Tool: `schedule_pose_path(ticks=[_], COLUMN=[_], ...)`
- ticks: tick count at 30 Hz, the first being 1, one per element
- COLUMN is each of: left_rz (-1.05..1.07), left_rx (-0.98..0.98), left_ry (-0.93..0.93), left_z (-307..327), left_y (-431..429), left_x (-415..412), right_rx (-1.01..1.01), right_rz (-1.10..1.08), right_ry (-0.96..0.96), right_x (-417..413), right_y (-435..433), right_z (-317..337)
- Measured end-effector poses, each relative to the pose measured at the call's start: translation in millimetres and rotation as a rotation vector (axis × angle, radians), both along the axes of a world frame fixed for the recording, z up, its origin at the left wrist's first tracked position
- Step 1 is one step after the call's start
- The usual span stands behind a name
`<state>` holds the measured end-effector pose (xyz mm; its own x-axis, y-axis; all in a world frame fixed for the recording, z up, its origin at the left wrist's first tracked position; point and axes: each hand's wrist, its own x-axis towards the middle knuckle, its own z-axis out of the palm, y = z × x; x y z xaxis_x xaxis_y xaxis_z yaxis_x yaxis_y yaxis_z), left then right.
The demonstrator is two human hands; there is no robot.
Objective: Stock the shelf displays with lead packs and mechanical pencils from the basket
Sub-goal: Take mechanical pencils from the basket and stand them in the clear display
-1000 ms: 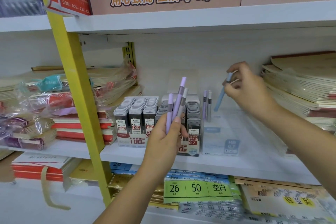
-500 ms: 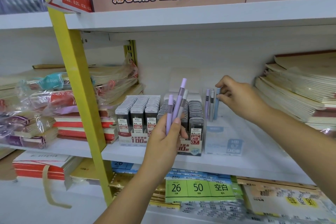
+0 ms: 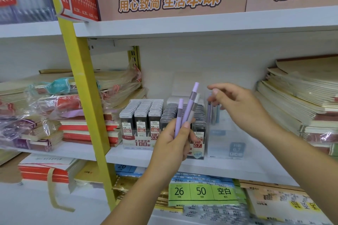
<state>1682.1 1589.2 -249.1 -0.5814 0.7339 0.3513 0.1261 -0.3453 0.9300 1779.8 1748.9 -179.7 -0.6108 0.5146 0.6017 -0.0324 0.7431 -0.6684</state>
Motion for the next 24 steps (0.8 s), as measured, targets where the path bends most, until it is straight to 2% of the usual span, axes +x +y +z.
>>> schedule_pose_path(ticks=[2,5,8,10,12,14,16,19,24], left_rz=[-0.003,0.002,0.012,0.02,0.028,0.036,0.043,0.038,0.033], left_rx=[-0.003,-0.022,-0.029,-0.026,-0.028,-0.033,-0.035,-0.029,-0.028], left_ry=[0.005,0.039,0.028,-0.001,0.001,0.015,0.025,0.027,0.035], left_z=[1,0,-2,-3,-4,-5,-5,-7,-9], left_y=[2,4,4,3,2,1,1,3,3], left_x=[3,6,5,1,-3,-5,-5,-5,-6], right_rx=[-0.208,-0.335,-0.379,-0.383,-0.27,-0.075,0.06,0.111,0.181], right_rz=[0.204,0.291,0.255,0.167,0.057,-0.043,-0.106,-0.089,-0.072], right_ry=[0.004,0.066,0.134,0.286,0.374,0.272,0.077,-0.094,-0.187], right_x=[1,0,2,6,12,15,12,6,1], right_y=[-21,-35,-29,-15,3,19,32,40,47], right_z=[1,-2,0,9,17,17,11,-2,-16])
